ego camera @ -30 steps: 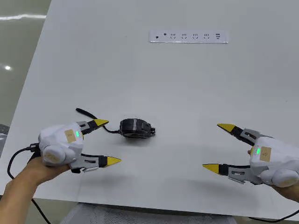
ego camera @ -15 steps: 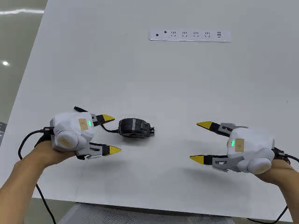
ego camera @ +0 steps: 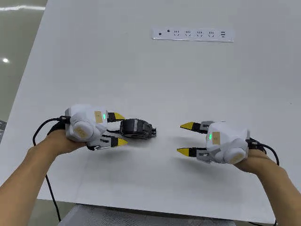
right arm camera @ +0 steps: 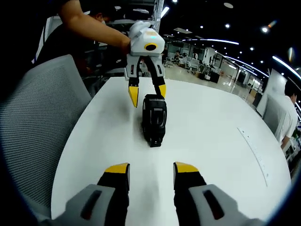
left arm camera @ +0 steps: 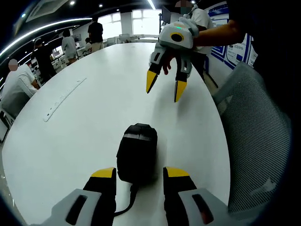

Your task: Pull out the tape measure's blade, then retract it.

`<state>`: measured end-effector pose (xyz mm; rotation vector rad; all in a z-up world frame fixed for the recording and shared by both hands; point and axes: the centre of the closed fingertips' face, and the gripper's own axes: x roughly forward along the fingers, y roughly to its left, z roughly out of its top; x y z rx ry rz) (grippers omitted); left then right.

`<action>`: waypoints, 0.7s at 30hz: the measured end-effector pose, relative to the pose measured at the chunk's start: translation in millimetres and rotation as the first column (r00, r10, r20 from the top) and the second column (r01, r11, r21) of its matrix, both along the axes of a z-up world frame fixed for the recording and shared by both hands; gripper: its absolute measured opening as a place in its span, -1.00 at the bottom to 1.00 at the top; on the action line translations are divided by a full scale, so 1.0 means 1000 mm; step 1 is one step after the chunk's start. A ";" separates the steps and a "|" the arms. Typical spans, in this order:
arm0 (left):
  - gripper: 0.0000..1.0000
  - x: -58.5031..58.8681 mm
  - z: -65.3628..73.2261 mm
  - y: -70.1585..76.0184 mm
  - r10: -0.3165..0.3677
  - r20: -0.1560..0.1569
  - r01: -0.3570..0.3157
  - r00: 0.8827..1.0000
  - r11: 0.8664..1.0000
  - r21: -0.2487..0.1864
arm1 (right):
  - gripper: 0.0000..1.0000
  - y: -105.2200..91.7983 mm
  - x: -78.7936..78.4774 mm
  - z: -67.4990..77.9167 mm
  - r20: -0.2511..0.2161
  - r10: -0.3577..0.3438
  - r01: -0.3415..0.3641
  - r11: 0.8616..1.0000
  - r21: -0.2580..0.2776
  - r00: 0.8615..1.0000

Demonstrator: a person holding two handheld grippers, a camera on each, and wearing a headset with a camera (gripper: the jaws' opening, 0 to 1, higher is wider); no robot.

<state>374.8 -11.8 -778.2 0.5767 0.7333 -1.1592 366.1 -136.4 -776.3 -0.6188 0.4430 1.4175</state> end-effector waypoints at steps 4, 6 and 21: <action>-0.34 0.002 -0.004 -0.003 -0.015 -0.005 0.015 1.000 1.000 0.006 | -0.32 0.009 0.003 -0.005 -0.024 -0.002 0.003 1.000 0.012 1.000; -0.37 0.003 -0.007 -0.004 -0.026 0.001 0.026 1.000 0.999 0.024 | -0.34 0.014 0.003 -0.007 -0.036 -0.002 0.003 1.000 0.016 0.999; -0.47 0.007 -0.010 -0.001 -0.046 0.003 0.046 0.999 0.999 0.020 | -0.47 0.049 0.008 -0.027 -0.083 0.021 -0.020 1.000 0.014 0.996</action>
